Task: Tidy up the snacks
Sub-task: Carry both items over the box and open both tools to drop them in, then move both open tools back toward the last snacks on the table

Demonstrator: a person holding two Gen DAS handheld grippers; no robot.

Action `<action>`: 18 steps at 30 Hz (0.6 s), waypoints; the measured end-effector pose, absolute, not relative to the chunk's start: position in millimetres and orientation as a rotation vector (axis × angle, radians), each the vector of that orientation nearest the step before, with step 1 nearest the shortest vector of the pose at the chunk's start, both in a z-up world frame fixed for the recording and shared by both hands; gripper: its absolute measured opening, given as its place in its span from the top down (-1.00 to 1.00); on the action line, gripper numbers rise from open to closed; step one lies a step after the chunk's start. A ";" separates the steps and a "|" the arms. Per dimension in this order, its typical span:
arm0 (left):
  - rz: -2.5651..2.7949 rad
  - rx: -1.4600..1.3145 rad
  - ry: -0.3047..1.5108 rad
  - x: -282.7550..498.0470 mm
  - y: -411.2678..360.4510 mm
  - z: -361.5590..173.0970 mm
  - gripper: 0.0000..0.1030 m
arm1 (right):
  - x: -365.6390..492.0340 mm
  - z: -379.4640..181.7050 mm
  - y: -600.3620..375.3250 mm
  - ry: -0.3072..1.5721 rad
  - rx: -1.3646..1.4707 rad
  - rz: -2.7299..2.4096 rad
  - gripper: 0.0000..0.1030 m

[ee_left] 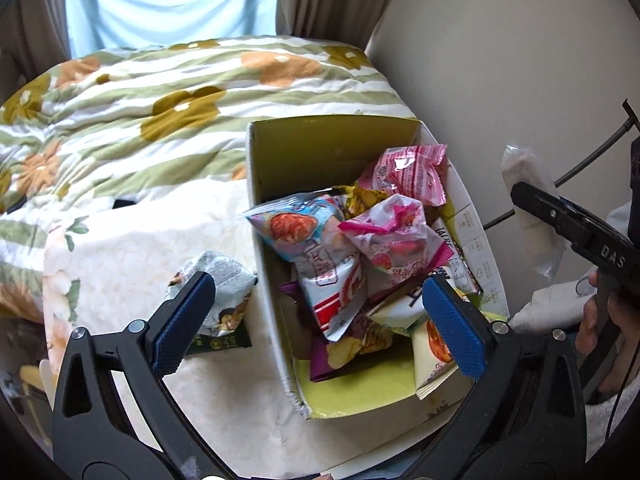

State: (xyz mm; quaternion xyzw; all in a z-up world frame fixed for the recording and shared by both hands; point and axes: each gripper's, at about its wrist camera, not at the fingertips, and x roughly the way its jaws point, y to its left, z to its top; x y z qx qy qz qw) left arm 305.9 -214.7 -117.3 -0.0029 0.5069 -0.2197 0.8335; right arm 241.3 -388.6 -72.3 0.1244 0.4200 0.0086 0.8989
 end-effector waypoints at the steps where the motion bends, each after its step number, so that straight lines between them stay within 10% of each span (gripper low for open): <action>1: -0.451 -0.012 1.076 305.4 -208.0 -118.0 -0.99 | 248.7 -76.4 -388.1 0.880 0.260 0.018 -0.14; 8: -0.350 -0.040 1.101 298.2 -164.6 -130.5 -0.99 | 277.2 -111.9 -385.5 0.963 0.278 0.018 -0.17; 12: -0.305 -0.056 1.115 288.7 -142.0 -139.4 -0.99 | 266.0 -109.7 -383.1 0.926 0.282 0.029 -0.93; 18: -0.254 -0.063 1.140 269.8 -110.3 -154.8 -0.99 | 237.0 -105.2 -357.2 0.914 0.216 0.056 -0.99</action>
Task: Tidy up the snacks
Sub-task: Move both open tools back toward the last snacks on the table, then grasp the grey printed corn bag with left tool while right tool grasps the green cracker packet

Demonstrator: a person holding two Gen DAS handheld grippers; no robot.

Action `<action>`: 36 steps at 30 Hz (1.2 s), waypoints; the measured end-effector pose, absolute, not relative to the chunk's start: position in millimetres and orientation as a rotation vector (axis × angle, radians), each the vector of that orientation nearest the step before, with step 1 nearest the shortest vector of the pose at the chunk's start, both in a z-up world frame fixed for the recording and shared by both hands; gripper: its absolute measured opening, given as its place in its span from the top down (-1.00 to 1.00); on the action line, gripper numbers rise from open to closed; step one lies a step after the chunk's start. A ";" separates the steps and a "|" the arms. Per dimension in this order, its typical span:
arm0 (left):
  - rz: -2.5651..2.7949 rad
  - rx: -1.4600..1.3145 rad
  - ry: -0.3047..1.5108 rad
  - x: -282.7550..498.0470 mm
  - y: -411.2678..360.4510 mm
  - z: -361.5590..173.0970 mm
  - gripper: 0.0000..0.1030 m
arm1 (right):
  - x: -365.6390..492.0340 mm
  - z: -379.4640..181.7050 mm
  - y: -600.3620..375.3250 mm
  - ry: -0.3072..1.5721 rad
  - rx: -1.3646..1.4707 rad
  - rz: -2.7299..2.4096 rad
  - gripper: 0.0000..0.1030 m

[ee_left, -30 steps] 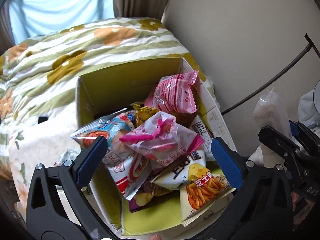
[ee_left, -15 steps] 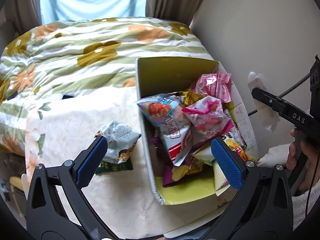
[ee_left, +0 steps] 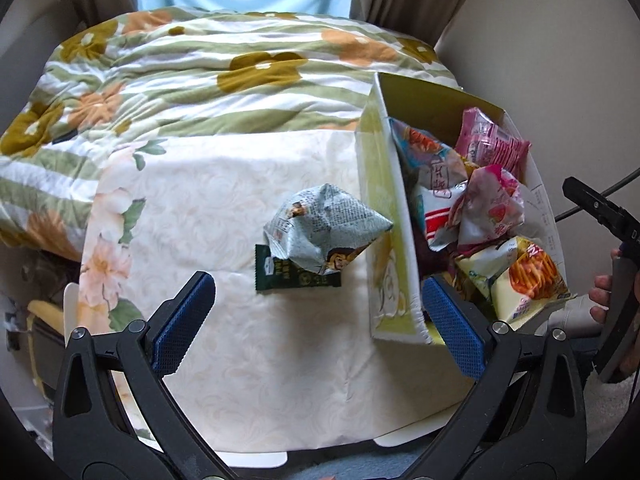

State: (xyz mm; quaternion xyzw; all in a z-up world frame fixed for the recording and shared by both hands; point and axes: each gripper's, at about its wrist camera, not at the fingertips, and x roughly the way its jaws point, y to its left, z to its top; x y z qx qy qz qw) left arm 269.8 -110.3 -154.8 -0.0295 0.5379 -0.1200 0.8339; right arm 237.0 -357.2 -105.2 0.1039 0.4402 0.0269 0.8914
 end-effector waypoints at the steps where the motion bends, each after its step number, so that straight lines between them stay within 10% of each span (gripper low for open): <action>1: -0.247 -0.071 1.143 266.9 -105.0 -156.9 -0.99 | 232.0 -105.1 -350.6 0.912 0.204 0.069 -0.98; 36: -0.910 0.485 1.220 383.6 -119.4 -242.7 -0.99 | 183.6 -211.0 -101.1 0.988 0.238 -0.091 -0.99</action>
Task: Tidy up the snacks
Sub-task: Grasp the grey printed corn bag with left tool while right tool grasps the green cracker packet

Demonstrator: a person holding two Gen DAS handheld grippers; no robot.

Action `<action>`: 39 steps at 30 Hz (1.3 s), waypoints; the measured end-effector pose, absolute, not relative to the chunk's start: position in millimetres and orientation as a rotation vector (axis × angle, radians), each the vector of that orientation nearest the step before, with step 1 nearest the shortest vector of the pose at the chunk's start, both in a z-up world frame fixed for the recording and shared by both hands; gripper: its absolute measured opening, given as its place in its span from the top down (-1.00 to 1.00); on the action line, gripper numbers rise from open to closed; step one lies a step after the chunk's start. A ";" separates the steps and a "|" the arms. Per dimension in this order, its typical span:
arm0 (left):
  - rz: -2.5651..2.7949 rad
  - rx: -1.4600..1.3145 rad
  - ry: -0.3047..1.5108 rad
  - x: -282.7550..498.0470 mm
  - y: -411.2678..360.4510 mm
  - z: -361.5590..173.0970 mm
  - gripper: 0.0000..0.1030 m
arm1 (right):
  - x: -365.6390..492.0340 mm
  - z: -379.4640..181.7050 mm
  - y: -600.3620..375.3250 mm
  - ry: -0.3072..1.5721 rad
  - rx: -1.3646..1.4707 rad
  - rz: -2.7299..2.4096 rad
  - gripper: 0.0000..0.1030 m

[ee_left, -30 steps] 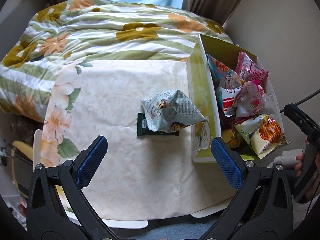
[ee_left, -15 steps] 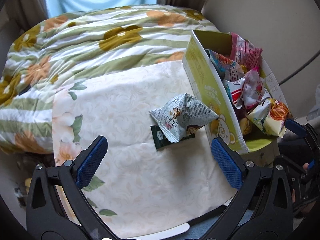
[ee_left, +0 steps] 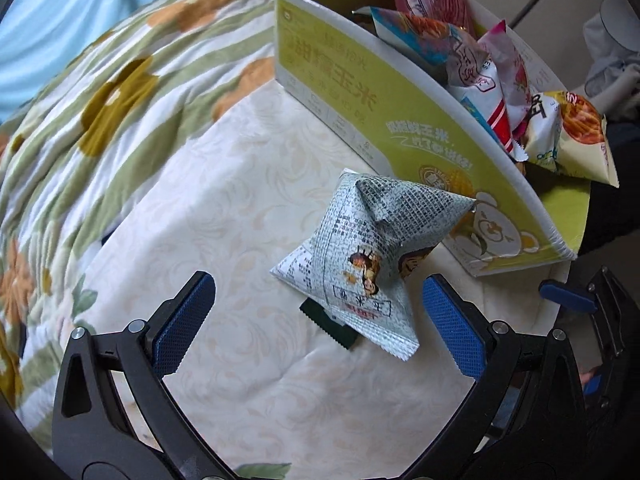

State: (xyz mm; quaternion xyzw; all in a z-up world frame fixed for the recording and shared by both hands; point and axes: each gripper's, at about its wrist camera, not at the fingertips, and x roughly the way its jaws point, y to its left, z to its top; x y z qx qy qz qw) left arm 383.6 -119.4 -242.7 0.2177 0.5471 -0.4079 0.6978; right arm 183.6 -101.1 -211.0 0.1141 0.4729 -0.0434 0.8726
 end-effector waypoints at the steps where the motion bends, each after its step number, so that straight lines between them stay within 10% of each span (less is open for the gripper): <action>1: -0.931 0.487 1.221 387.3 -122.9 -247.6 -0.99 | 186.6 -218.6 -97.7 0.992 0.243 -0.098 -0.99; 7: -1.029 0.485 1.253 402.3 -139.5 -275.5 -0.91 | 203.5 -248.8 -86.0 0.987 0.250 -0.171 -0.98; 17: -1.019 0.486 1.268 405.2 -128.2 -295.9 -0.22 | 230.2 -274.3 -74.4 0.997 0.231 -0.201 -0.98; 39: -0.663 0.269 1.288 446.3 36.0 -292.0 -0.15 | 309.5 -300.7 -90.9 0.994 0.371 -0.217 -0.87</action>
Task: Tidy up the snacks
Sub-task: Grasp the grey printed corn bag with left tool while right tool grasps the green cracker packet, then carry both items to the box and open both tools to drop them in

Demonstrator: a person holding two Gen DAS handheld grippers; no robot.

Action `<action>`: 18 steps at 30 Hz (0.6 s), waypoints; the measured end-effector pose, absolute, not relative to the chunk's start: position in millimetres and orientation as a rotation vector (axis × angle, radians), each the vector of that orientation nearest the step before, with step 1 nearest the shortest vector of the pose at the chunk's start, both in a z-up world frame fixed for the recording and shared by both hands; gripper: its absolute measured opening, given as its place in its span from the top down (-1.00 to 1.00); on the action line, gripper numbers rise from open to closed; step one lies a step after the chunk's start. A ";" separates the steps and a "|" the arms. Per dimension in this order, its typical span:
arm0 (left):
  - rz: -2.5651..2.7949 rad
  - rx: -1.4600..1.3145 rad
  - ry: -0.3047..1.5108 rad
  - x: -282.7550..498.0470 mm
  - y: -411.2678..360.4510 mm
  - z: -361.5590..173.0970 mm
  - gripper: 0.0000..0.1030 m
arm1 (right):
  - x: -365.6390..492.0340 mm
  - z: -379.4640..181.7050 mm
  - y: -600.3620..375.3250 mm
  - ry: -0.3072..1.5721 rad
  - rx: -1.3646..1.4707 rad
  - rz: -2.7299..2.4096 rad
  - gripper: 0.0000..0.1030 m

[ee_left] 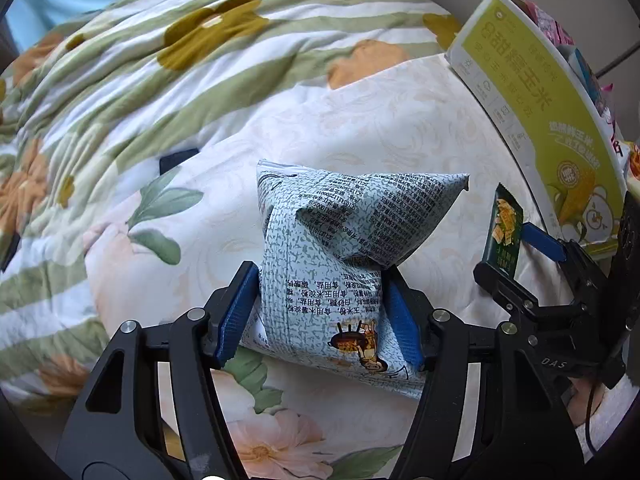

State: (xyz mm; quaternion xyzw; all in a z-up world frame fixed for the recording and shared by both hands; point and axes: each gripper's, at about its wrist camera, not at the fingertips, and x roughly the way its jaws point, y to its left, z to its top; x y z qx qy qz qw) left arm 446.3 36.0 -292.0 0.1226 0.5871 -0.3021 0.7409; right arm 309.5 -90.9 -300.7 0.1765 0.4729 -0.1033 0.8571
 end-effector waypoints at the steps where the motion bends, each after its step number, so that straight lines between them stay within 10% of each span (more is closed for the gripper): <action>1: -0.652 0.256 1.288 445.7 38.0 -293.3 -0.15 | 311.4 -300.2 -87.2 0.997 0.362 -0.210 -0.83; 18: -0.574 0.214 1.207 413.4 20.3 -293.4 0.00 | 310.5 -297.3 -76.2 0.998 0.194 -0.273 0.21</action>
